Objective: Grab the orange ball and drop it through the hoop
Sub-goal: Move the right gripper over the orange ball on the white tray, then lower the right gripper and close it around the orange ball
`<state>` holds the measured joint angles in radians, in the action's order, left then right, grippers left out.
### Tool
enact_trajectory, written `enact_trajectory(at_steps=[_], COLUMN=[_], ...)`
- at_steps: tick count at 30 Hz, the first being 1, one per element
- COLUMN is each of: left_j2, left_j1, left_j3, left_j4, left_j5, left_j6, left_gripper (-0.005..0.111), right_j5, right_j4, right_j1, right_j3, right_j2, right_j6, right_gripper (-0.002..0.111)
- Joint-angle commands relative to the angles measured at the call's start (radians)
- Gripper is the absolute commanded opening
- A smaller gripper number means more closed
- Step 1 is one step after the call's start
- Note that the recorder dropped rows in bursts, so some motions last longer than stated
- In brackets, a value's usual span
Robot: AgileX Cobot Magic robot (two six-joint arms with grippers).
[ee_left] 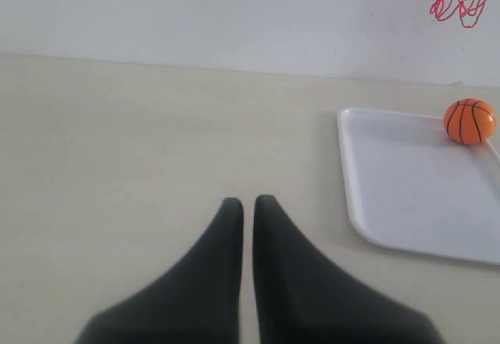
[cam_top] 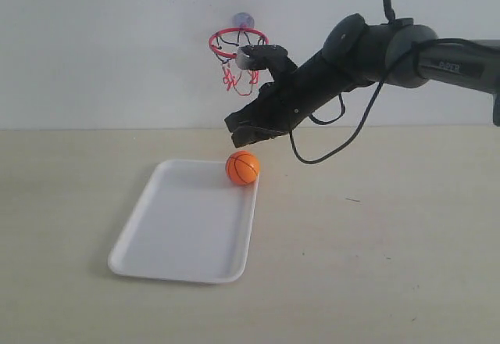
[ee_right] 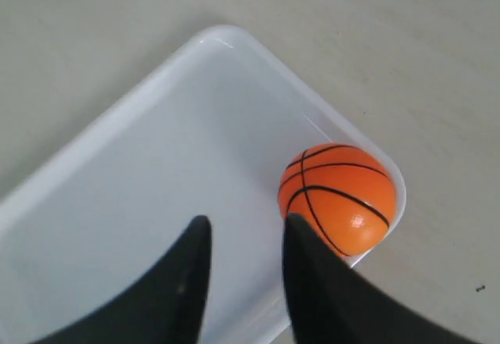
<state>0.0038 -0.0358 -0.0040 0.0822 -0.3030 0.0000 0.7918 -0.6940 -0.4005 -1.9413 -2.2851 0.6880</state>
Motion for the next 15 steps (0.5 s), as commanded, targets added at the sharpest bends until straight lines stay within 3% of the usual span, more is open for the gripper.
enact_trajectory(at_steps=[1, 3, 8, 15], left_j2=[-0.004, -0.004, -0.004, -0.004], left_j1=[-0.003, -0.003, -0.003, -0.003], left_j3=[0.004, 0.004, 0.004, 0.004], left_j4=[0.007, 0.007, 0.007, 0.007], left_j5=[0.012, 0.012, 0.012, 0.012], left_j6=[-0.007, -0.007, -0.007, -0.007], left_gripper=[0.004, 0.004, 0.004, 0.004], right_j5=[0.025, 0.027, -0.022, -0.135], right_j4=[0.058, 0.063, 0.087, 0.102], right_j1=[0.002, 0.002, 0.002, 0.000], right_j3=[-0.005, -0.005, -0.005, -0.005], right_j2=[0.000, -0.005, -0.027, -0.061], right_j6=[-0.077, -0.100, -0.140, -0.247], right_gripper=[0.069, 0.071, 0.062, 0.074])
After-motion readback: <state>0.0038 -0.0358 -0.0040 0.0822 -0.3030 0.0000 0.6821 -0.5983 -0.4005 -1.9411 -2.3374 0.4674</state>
